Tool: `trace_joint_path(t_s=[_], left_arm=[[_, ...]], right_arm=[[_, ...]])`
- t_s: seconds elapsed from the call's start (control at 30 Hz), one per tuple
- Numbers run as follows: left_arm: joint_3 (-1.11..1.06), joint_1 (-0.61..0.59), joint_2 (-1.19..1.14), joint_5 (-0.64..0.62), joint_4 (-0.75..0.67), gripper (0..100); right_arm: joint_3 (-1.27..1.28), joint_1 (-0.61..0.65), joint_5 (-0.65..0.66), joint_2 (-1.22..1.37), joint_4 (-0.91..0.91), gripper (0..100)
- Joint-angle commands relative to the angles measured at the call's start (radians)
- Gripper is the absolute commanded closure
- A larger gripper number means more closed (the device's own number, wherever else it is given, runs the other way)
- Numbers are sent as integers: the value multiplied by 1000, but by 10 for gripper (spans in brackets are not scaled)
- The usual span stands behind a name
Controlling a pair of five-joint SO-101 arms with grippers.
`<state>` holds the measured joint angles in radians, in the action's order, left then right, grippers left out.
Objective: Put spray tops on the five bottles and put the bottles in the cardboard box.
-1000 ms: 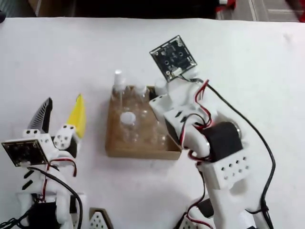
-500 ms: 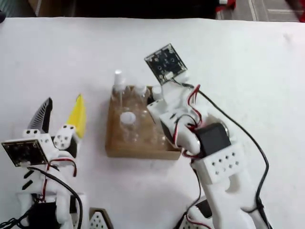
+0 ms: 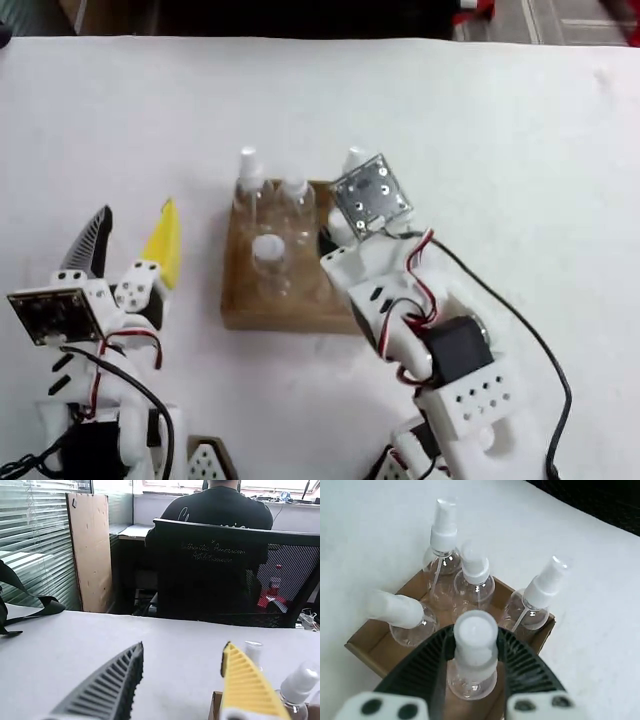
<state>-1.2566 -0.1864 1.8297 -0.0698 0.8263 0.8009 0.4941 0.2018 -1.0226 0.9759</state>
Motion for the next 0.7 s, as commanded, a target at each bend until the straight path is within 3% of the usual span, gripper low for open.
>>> trace_joint_path(t_s=[0.0,0.43,0.67], left_arm=[[6,-4,-1,-14,-29,759],[6,-4,-1,-14,-31,759],[6,-4,-1,-14,-31,759]], right_arm=[[25,-4,2,-21,-54,981],[94,-4,2,-21,-113,971],[95,-2,2,-21,-110,794]])
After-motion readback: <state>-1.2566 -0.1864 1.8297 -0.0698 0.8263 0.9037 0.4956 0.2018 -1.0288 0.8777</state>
